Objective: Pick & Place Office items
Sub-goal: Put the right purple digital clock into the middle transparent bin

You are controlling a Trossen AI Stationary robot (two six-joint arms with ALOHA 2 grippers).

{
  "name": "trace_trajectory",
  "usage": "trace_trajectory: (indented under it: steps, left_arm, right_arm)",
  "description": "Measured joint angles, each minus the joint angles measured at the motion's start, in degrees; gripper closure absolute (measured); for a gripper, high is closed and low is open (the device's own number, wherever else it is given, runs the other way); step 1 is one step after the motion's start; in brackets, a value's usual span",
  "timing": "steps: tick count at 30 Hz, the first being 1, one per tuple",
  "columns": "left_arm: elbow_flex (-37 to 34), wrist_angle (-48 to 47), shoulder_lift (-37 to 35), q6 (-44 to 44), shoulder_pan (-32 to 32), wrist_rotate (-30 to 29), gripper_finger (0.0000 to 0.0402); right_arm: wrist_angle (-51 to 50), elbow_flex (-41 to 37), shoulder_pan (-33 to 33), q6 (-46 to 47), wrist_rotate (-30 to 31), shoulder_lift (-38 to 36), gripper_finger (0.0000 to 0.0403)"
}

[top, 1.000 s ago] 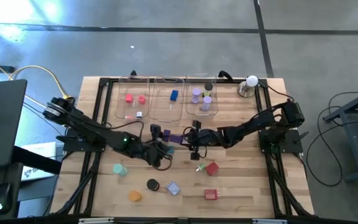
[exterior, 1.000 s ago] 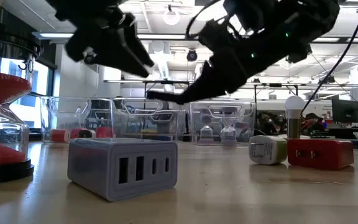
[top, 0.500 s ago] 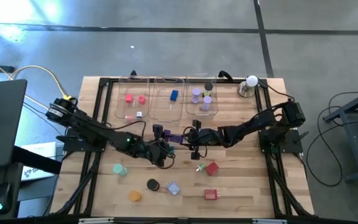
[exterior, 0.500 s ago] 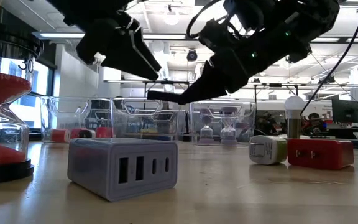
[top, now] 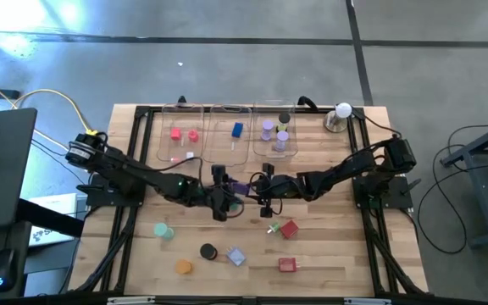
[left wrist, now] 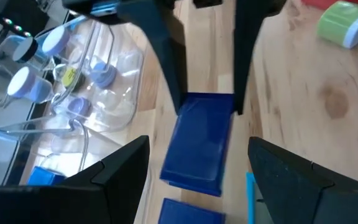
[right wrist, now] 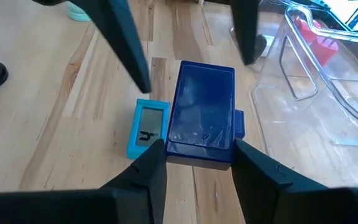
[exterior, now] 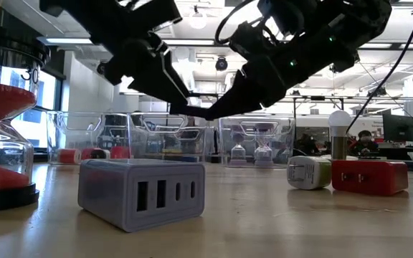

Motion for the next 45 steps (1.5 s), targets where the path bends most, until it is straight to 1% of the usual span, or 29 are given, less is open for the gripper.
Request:
trace_trajectory:
  steps: [10, 16, 24, 30, 42, 45]
  left_arm:
    - [0.0, 0.2, 0.0, -0.5, 4.0, 7.9, 0.0137]
    - [0.0, 0.6, 0.0, -0.6, 5.1, 11.9, 0.0137]
    - [0.0, 0.5, 0.0, -2.8, 5.8, 12.2, 0.0137]
    - [0.0, 0.4, 0.0, -3.4, 5.8, 14.5, 0.0137]
    - [0.0, 0.4, 0.0, -3.6, 5.9, 14.8, 0.0137]
    - [0.0, 0.6, 0.9, -3.6, 6.3, 14.8, 0.0137]
  right_arm:
    - [0.0, 0.0, 0.0, -0.1, -0.2, 0.0, 0.0269]
    - [0.0, 0.0, 0.0, -0.1, -0.2, 0.0, 0.0266]
    - [0.0, 0.0, 0.0, -0.1, -0.2, 0.0, 0.0266]
    - [0.0, 0.0, 0.0, -0.1, -0.2, 0.0, 0.0266]
    - [0.0, 0.0, 0.0, -0.1, -0.2, 0.0, 0.0266]
    - [0.0, 0.0, 0.0, -0.1, -0.2, 0.0, 0.0266]
